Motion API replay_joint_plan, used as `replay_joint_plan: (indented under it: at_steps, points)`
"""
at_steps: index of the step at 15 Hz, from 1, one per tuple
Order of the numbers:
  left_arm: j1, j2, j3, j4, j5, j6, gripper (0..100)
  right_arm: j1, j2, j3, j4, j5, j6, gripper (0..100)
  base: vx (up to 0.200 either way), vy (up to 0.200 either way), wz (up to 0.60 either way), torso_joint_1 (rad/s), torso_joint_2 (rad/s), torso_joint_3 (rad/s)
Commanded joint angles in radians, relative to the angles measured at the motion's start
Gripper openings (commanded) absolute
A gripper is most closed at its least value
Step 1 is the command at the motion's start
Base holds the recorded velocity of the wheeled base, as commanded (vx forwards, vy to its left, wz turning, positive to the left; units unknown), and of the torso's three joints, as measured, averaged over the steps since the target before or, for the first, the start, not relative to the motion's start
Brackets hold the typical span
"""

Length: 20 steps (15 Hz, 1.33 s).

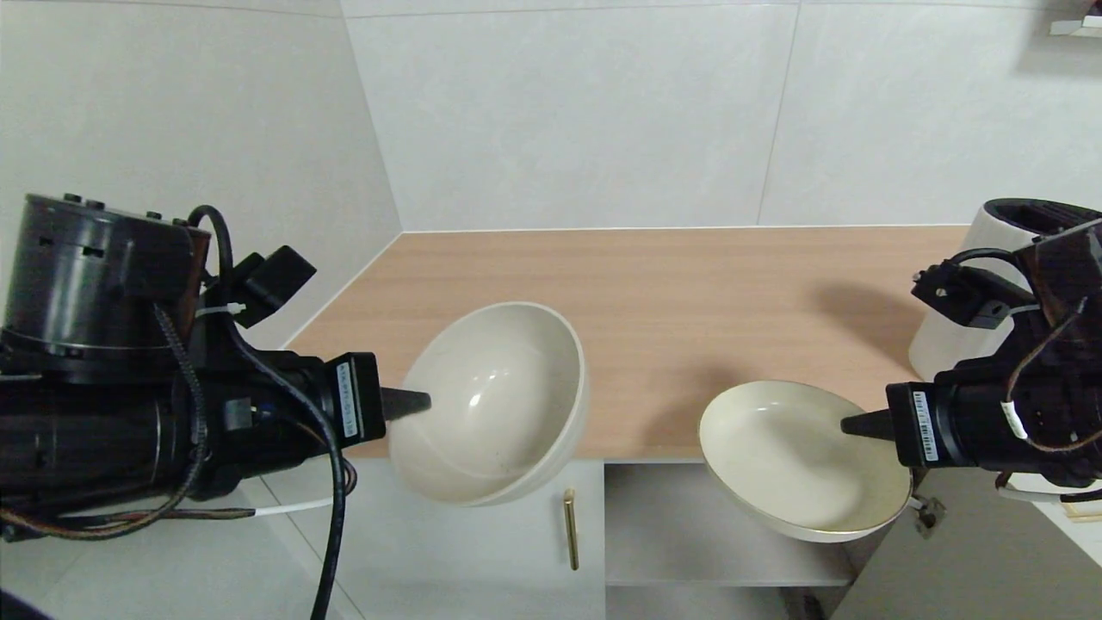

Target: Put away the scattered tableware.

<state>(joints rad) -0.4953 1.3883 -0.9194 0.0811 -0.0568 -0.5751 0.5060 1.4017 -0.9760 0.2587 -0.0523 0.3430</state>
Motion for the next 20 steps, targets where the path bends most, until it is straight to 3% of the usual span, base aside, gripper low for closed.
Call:
replay_joint_plan:
  at_steps: [1, 5, 20]
  points:
    - [-0.005, 0.021, 0.004, 0.0, 0.0, 0.0, 0, 0.0, -0.001, 0.002, 0.001, -0.001, -0.001, 0, -0.2, 0.0, 0.0, -0.002, 0.01, -0.007]
    - [-0.006, 0.021, 0.004, 0.0, 0.0, 0.001, 0, 0.0, 0.0, 0.002, -0.001, -0.003, -0.001, 0, -0.2, 0.0, 0.0, 0.004, 0.0, 0.005]
    - [-0.029, 0.035, 0.01, 0.0, 0.003, 0.003, 0, 0.0, 0.019, 0.037, -0.073, -0.006, -0.002, 0, 0.0, 0.0, 0.0, 0.0, 0.0, 0.0]
